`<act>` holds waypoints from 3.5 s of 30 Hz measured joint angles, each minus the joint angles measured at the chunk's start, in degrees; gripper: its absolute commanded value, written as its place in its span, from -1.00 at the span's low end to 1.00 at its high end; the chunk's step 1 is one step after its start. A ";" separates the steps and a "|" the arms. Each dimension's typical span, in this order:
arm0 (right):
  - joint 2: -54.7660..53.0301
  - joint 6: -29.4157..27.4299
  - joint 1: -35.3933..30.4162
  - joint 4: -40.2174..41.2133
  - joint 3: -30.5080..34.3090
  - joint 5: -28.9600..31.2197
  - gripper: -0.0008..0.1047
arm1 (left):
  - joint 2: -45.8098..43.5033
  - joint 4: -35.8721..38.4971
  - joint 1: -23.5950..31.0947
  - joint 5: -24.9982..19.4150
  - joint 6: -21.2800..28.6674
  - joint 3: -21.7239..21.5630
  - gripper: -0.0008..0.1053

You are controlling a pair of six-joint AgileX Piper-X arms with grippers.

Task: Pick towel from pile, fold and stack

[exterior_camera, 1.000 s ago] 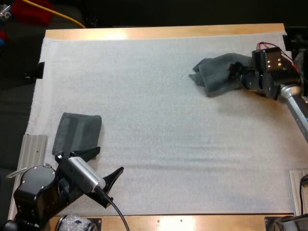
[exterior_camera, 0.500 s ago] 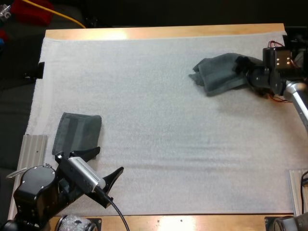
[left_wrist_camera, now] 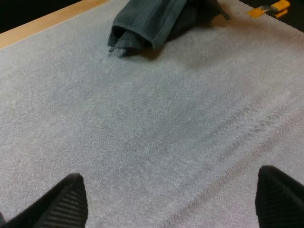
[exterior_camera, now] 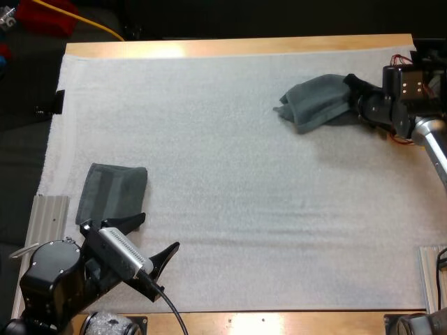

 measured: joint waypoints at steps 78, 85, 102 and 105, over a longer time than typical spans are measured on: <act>-16.62 -22.44 13.99 15.04 -13.38 -16.47 -0.95 | 0.00 0.00 0.00 0.00 0.00 0.00 0.34; -16.62 -22.74 25.65 16.69 -13.38 -14.55 -0.95 | 0.00 0.00 0.00 0.00 0.00 0.00 0.34; -10.89 -26.89 40.19 19.11 -12.28 -6.90 -0.95 | 0.00 1.60 0.00 0.00 0.00 0.00 0.34; -10.90 -29.72 40.19 22.60 -10.08 -2.60 -0.95 | 0.00 1.73 0.00 0.00 0.00 0.00 0.34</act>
